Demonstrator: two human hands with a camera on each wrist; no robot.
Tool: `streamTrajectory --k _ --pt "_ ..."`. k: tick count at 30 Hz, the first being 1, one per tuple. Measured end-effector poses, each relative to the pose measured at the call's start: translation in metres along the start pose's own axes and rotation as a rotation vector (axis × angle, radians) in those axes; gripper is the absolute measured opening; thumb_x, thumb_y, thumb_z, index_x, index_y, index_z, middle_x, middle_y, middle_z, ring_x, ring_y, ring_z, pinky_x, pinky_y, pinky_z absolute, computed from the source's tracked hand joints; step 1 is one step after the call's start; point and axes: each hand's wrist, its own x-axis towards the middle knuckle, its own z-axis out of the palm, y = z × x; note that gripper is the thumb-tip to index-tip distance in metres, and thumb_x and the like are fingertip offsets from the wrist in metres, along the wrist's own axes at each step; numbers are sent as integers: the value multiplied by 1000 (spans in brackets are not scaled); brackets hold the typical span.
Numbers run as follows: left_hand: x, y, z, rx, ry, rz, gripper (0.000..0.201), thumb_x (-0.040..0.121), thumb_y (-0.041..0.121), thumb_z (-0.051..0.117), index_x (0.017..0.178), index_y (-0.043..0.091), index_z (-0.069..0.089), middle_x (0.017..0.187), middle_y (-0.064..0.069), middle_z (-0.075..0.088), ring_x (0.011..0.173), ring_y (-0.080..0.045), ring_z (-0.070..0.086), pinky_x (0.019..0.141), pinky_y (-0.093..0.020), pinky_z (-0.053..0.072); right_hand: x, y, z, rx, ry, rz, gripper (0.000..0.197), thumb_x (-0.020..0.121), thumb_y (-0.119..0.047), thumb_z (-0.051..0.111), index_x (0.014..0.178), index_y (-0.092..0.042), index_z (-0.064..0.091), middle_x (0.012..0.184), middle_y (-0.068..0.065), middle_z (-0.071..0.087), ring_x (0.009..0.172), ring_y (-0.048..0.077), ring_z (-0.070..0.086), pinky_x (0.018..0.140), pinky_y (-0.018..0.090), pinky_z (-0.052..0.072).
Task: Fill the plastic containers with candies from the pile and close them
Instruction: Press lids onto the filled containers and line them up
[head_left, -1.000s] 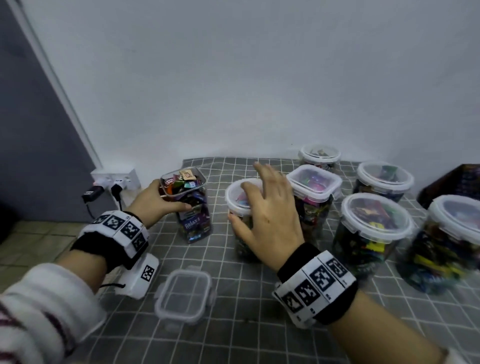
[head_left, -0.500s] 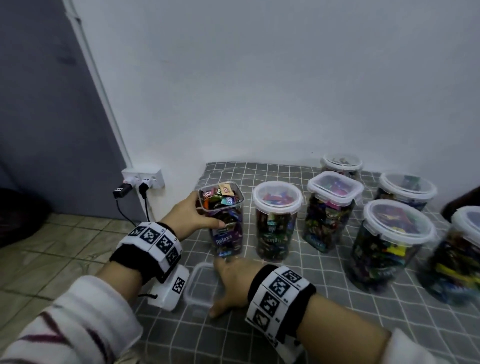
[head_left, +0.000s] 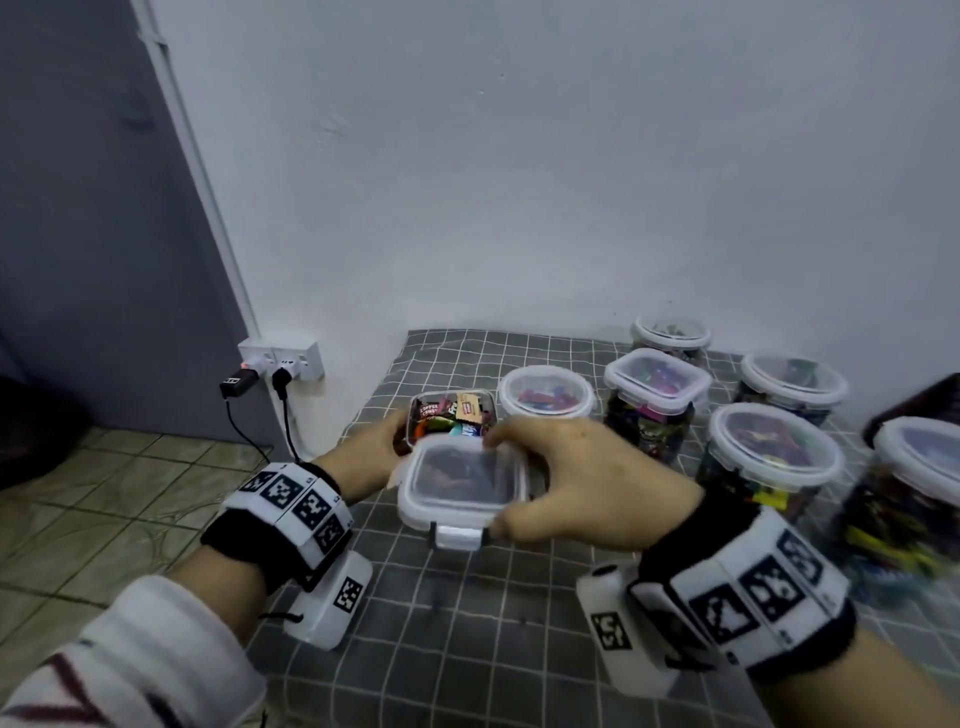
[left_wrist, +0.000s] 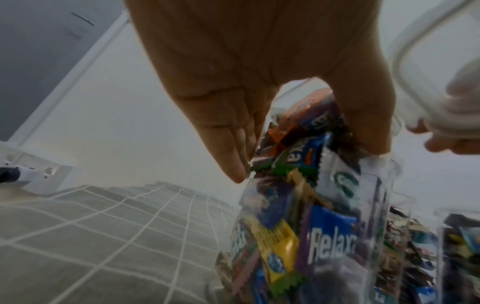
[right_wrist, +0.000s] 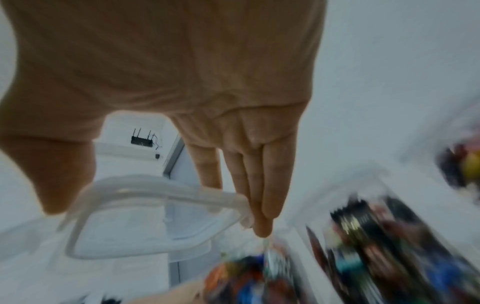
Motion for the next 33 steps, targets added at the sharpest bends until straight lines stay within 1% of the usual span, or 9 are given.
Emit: streamTrajectory --k 2,3,6,10,13,19,26,29,33 --pt "-4 5 1 34 -19 28 62 71 32 78 124 17 49 117 -1 62 94 -5 58 98 -36 45 1 -1 -11 -21 53 -21 64 69 -42 73 126 -23 50 109 -9 57 97 8 53 80 23 43" --pt "-8 8 2 -10 -33 38 55 74 22 78 122 12 53 119 -8 63 101 -11 60 98 -40 46 4 -2 -12 -37 71 -23 70 67 -47 71 129 -23 48 109 -10 54 99 8 51 80 22 41" --pt "-13 5 4 -134 -85 80 67 65 9 80 126 19 54 121 -9 64 115 -22 59 97 -42 48 16 1 -9 -53 118 1 84 57 -53 57 134 -22 44 118 -7 54 107 10 49 85 23 38" --pt "-19 4 8 -145 -146 57 58 64 -2 76 115 19 59 111 6 69 106 -6 61 83 -11 46 26 5 2 -103 88 26 97 50 -64 47 136 -20 42 131 -3 52 117 14 47 91 27 37" --pt "-25 2 14 -194 -139 53 60 64 -2 75 118 15 57 112 4 68 106 -5 61 83 -11 45 27 3 3 -131 72 67 91 55 -60 47 137 -21 43 134 -2 50 121 16 46 97 29 36" --pt "-30 6 17 -271 -135 56 63 59 1 71 118 15 55 110 2 68 101 -4 63 80 -13 47 25 0 6 -336 34 65 103 43 -71 18 129 -23 48 129 -5 53 121 16 45 101 40 25" --pt "-35 8 12 -171 -144 70 49 71 -13 69 109 17 60 93 15 72 92 2 64 75 -9 46 24 -9 11 -275 22 40 86 64 -65 36 133 -16 47 144 0 41 132 17 34 108 37 18" --pt "-36 8 13 -168 -132 73 46 71 -14 69 105 15 61 88 15 72 88 2 65 72 -9 46 31 -12 14 -188 36 20 69 79 -53 62 130 -9 48 138 6 46 127 21 41 107 36 30" --pt "-36 8 14 -167 -127 71 44 72 -14 68 107 13 60 90 10 73 91 -3 66 73 -12 48 40 -13 19 -172 -82 5 81 87 -53 54 147 -8 24 155 8 23 142 19 21 115 29 16"
